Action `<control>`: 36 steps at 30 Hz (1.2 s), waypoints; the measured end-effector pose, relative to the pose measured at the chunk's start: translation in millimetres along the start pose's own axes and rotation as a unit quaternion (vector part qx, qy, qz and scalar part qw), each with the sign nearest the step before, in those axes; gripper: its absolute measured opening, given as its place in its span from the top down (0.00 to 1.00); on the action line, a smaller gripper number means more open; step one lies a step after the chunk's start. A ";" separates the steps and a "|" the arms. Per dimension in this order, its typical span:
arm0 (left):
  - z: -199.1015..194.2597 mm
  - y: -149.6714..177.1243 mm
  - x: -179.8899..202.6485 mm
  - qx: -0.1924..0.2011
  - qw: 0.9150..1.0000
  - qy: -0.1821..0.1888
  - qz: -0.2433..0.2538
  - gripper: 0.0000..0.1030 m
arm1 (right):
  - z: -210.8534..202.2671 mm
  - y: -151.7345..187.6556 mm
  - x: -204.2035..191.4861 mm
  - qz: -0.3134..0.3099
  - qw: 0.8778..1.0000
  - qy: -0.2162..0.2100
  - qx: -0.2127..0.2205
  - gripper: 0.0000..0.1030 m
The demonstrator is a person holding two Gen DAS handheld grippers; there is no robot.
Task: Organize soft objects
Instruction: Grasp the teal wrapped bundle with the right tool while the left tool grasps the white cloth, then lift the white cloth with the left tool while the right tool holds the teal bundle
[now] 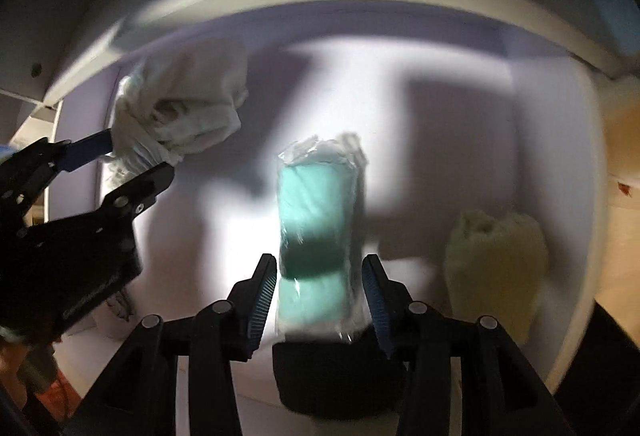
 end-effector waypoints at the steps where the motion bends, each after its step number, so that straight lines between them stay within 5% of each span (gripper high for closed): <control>1: 0.1 0.6 0.4 -0.002 1.000 0.001 0.002 0.41 | 4.6 -1.2 -1.0 -0.001 1.000 0.003 -0.005 0.56; 4: -4.6 -0.5 -0.5 0.006 1.000 0.002 0.001 0.41 | 16.8 -0.5 -0.2 0.009 1.000 -0.010 -0.028 0.66; 12: -13.9 -20.7 6.5 0.036 0.999 0.008 0.004 0.33 | 8.2 7.4 22.5 0.040 0.998 -0.031 -0.035 0.68; 17: 1.4 -29.5 13.2 0.022 0.999 -0.012 0.021 0.26 | 6.5 9.8 24.3 0.041 0.998 -0.033 -0.035 0.68; 19: 8.4 -29.1 9.6 0.008 1.000 0.008 0.006 0.30 | 8.7 9.5 18.5 0.041 0.998 -0.031 -0.036 0.68; 20: 11.3 -32.0 7.7 0.001 1.000 0.019 -0.002 0.40 | 17.1 9.4 19.4 0.041 0.998 -0.031 -0.036 0.68; 24: 13.5 -26.6 4.7 -0.013 0.999 0.034 -0.011 0.42 | 26.4 12.6 14.4 0.041 0.998 -0.030 -0.036 0.68; 36: 13.2 31.6 22.5 -0.072 0.996 0.046 -0.026 0.41 | 24.4 14.9 12.1 0.043 0.998 -0.026 -0.037 0.68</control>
Point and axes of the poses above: each gripper's, at about its wrist camera, not at the fingertips, and z roughly the way its jaws point, x to its right, y to its underside, the point moved 1 cm from there along z, roughly the way its jaws point, and after that the axes turned 11 degrees about -x, right-handed, at the moved point
